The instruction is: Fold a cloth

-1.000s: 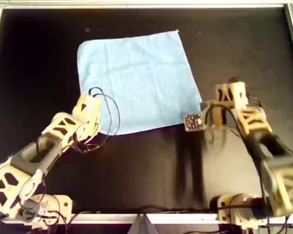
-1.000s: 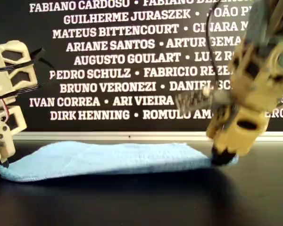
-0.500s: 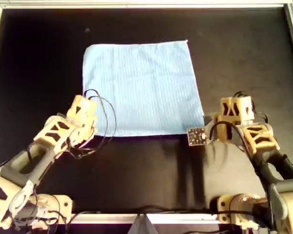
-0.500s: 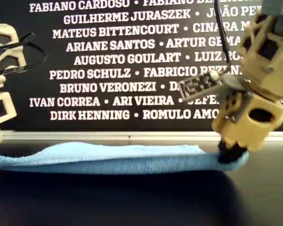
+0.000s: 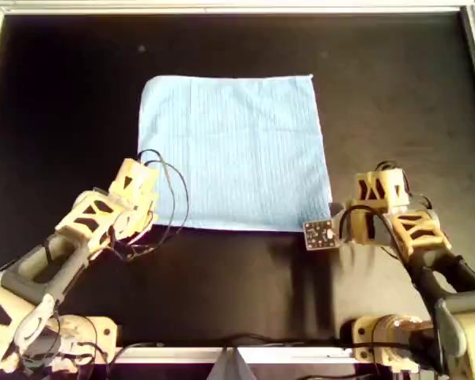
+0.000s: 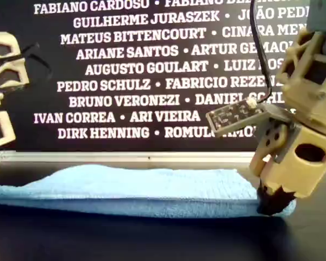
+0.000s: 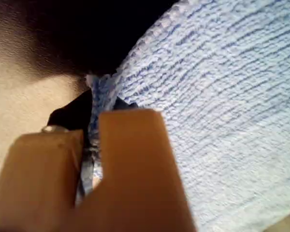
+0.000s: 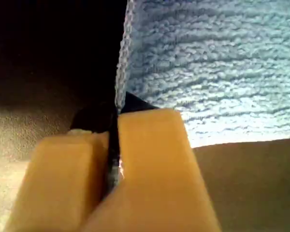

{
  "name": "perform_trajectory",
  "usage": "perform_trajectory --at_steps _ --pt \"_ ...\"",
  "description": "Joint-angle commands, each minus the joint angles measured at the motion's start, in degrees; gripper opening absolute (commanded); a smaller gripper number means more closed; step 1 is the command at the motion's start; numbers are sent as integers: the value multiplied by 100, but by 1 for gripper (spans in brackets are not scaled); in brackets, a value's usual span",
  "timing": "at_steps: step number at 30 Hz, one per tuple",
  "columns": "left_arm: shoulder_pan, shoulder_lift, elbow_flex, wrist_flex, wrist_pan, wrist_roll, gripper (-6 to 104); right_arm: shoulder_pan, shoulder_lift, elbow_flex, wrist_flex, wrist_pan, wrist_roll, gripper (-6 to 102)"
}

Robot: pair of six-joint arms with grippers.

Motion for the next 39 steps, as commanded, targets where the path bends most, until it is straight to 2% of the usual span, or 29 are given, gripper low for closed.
perform_trajectory --at_steps 1,8,16,19,24,28,31,39 --pt "-26 264 -62 -79 -35 44 0 -35 387 -229 -237 -44 9 -2" --pt "-9 264 -202 -167 -79 44 0 -44 272 -545 -299 -44 18 -2" --pt "0 255 -501 -967 -88 44 0 -44 237 -1556 -343 18 18 -2" --pt "35 141 -773 -1178 -97 176 0 -44 220 -1898 -352 35 18 -2" --pt "413 -466 -1564 -1239 -97 562 0 -44 -255 -2619 -360 35 -18 -2" --pt "809 -1090 -2294 -1239 -97 580 0 -44 -1090 -3437 -369 35 -44 -1" --pt "993 -1547 -2865 -1239 -97 580 0 -44 -1819 -4219 -369 35 -53 -1" --pt "1055 -2760 -4781 -1239 -97 589 0 -53 -3735 -6812 -369 26 -79 -1"
